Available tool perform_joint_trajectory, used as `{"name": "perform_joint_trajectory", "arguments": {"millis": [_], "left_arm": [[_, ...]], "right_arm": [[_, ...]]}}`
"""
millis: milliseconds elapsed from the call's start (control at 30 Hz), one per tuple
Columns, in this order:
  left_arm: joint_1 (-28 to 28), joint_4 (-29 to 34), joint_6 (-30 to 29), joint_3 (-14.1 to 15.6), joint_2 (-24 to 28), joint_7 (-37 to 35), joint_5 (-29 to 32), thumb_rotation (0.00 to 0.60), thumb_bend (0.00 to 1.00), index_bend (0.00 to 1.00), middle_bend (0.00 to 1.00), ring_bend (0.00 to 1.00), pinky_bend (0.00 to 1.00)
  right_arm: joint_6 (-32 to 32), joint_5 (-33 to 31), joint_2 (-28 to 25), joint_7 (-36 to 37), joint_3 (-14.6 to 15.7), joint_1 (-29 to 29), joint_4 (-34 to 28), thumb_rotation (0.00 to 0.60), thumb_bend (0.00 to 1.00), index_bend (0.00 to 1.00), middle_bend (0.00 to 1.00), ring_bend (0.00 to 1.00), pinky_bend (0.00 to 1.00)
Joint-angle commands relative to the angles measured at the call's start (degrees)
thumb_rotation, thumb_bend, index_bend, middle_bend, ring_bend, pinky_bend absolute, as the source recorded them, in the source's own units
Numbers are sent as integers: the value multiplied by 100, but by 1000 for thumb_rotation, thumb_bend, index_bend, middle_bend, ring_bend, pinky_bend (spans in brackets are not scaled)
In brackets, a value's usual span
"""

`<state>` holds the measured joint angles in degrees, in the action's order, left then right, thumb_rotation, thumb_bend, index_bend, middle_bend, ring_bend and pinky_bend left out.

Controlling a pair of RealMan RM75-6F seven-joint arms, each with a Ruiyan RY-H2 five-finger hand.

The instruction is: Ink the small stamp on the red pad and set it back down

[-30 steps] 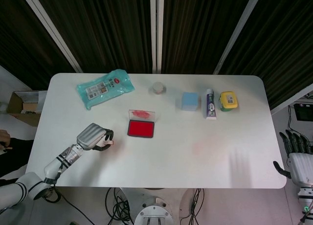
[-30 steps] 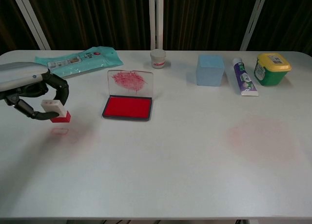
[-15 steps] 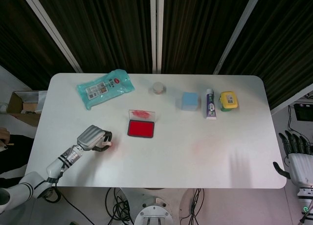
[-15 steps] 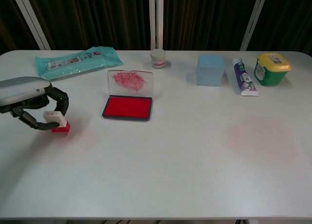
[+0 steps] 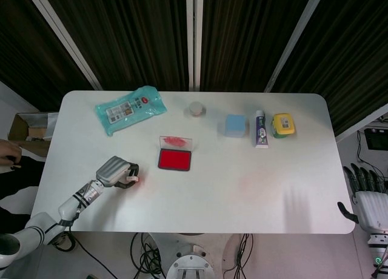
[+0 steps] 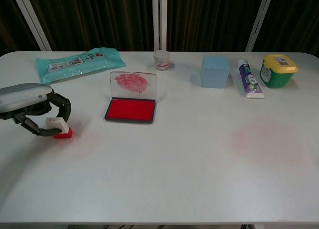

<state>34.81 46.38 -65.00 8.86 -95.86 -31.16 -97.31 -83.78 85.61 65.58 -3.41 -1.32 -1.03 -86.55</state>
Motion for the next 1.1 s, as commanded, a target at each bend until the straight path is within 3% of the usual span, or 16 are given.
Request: {"name": "perform_joint_trajectory", "arguments": {"millis": [33, 1100], "left_arm": [[0, -35, 38, 16, -2, -89, 7, 600, 401, 562, 560, 929, 978], [-29, 202, -75, 150, 278, -130, -126, 600, 323, 319, 381, 908, 968]], "right_arm": [[1, 6, 1, -27, 2, -6, -19, 600, 176, 0, 0, 0, 0], [4, -64, -37, -113, -7, 9, -71, 600, 176, 0, 0, 0, 0]]}}
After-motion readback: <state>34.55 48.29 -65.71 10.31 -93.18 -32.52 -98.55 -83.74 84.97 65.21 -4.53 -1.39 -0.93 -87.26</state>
